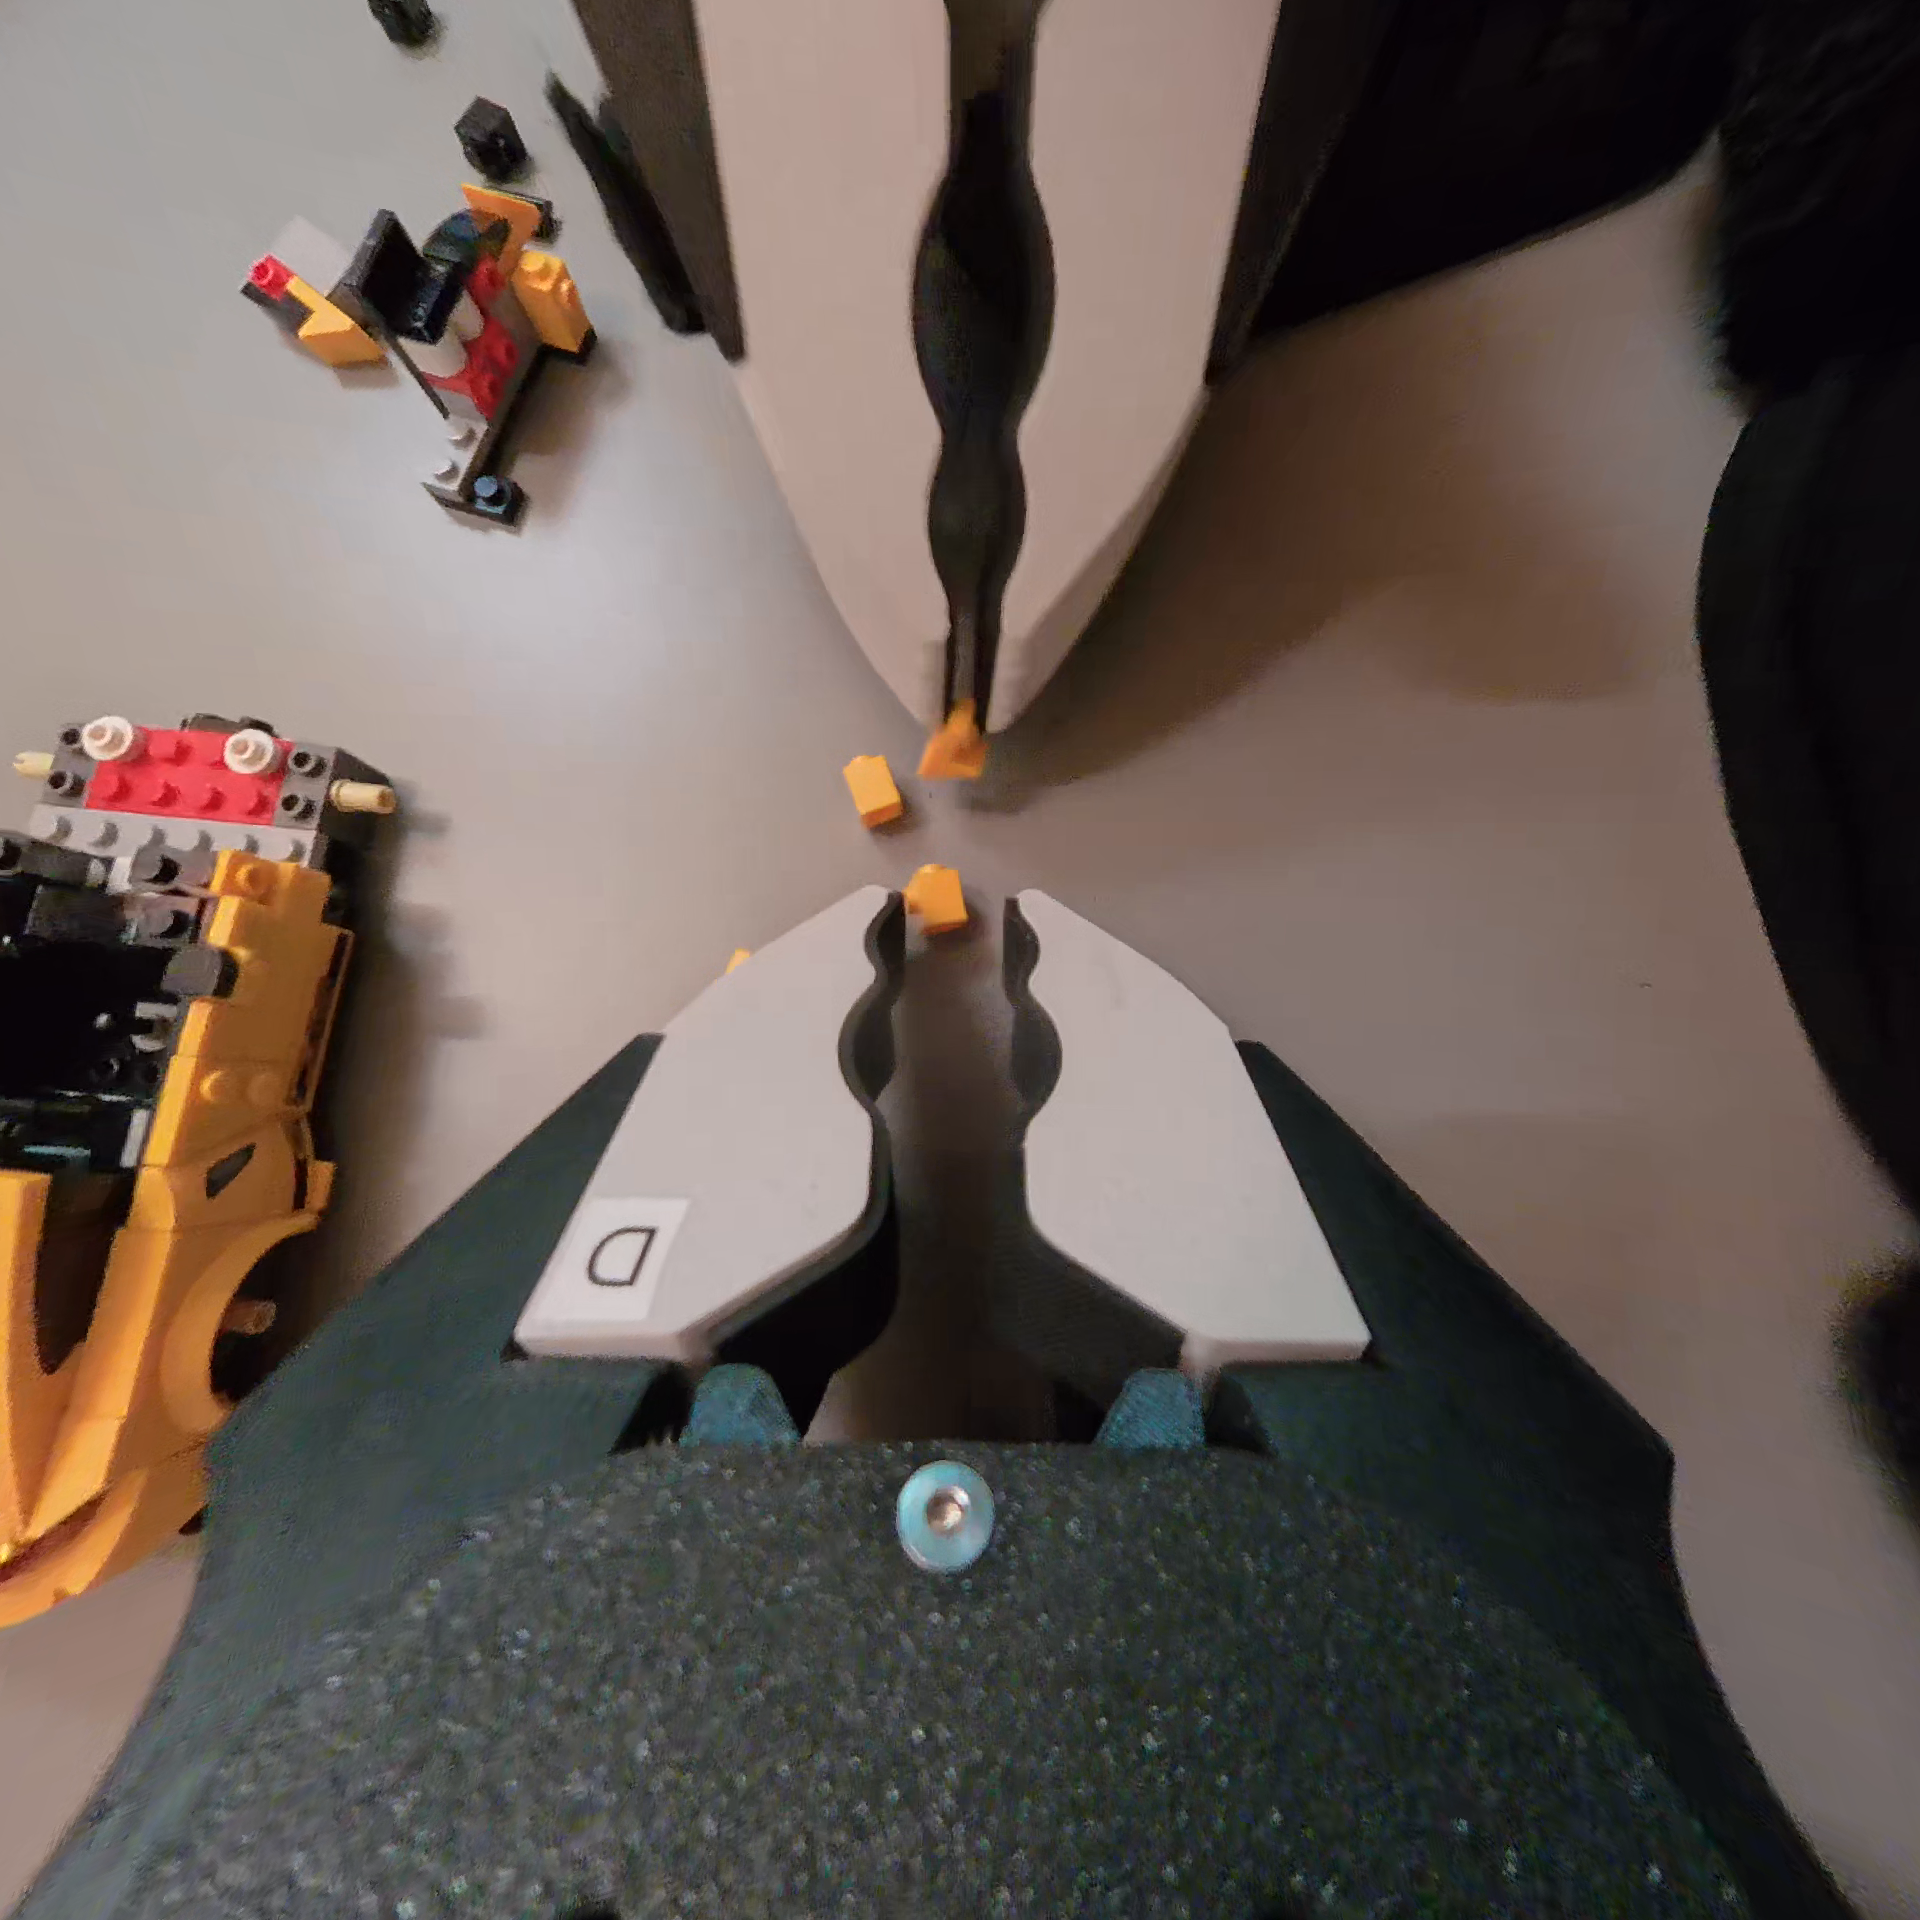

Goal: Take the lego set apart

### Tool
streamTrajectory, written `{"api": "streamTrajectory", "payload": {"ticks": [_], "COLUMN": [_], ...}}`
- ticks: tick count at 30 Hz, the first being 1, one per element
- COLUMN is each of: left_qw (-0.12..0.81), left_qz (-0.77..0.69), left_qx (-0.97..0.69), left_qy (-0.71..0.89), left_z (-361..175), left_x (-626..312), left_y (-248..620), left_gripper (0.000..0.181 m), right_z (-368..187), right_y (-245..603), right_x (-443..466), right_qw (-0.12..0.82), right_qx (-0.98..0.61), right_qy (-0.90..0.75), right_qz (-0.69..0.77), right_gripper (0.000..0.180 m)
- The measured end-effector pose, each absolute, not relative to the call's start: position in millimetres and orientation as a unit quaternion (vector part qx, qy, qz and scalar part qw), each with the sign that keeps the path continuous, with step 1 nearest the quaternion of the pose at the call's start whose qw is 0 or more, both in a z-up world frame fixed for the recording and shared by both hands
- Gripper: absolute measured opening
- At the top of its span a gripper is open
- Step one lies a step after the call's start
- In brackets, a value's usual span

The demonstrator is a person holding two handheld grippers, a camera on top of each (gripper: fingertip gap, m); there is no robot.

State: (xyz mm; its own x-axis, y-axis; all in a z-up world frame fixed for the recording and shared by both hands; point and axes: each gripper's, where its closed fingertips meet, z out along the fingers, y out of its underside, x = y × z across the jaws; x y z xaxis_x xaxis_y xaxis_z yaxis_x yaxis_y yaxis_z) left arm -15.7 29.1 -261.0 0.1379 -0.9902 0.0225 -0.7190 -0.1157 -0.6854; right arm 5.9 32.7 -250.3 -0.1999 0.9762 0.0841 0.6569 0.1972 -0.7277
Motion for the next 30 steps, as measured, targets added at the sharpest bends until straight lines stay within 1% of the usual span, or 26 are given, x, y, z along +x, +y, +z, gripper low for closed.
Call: {"api": "streamTrajectory", "payload": {"ticks": [4,8,11,17,19,23,24,27,30], "left_qw": [0.283,0.299,0.302,0.311,0.305,0.289,0.289,0.292,0.276], "left_qz": [-0.262,-0.258,-0.255,-0.204,-0.201,-0.208,-0.200,-0.210,-0.228], "left_qx": [-0.701,-0.693,-0.687,-0.707,-0.719,-0.735,-0.735,-0.735,-0.736], "left_qy": [0.600,0.603,0.610,0.602,0.592,0.577,0.580,0.575,0.575], "left_z": [-254,-252,-253,-251,-250,-257,-260,-262,-268], "left_x": [-16,-10,-6,-25,-34,-37,-36,-29,-23], "left_y": [31,31,30,46,49,49,50,51,45], "left_gripper": [0.018,0.018,0.020,0.020,0.027,0.050,0.051,0.048,0.044], "right_z": [-257,-246,-244,-226,-218,-199,-196,-184,-177], "right_y": [32,34,35,53,64,88,92,101,106], "right_x": [-1,-5,-4,5,11,21,23,29,32], "right_qw": [0.284,0.304,0.307,0.342,0.362,0.411,0.421,0.448,0.463], "right_qx": [-0.562,-0.561,-0.562,-0.575,-0.585,-0.601,-0.603,-0.606,-0.607], "right_qy": [-0.727,-0.709,-0.704,-0.676,-0.658,-0.613,-0.604,-0.581,-0.565], "right_qz": [0.272,0.300,0.307,0.309,0.308,0.306,0.306,0.309,0.313], "right_gripper": [0.004,0.006,0.010,0.016,0.016,0.015,0.015,0.015,0.015]}}
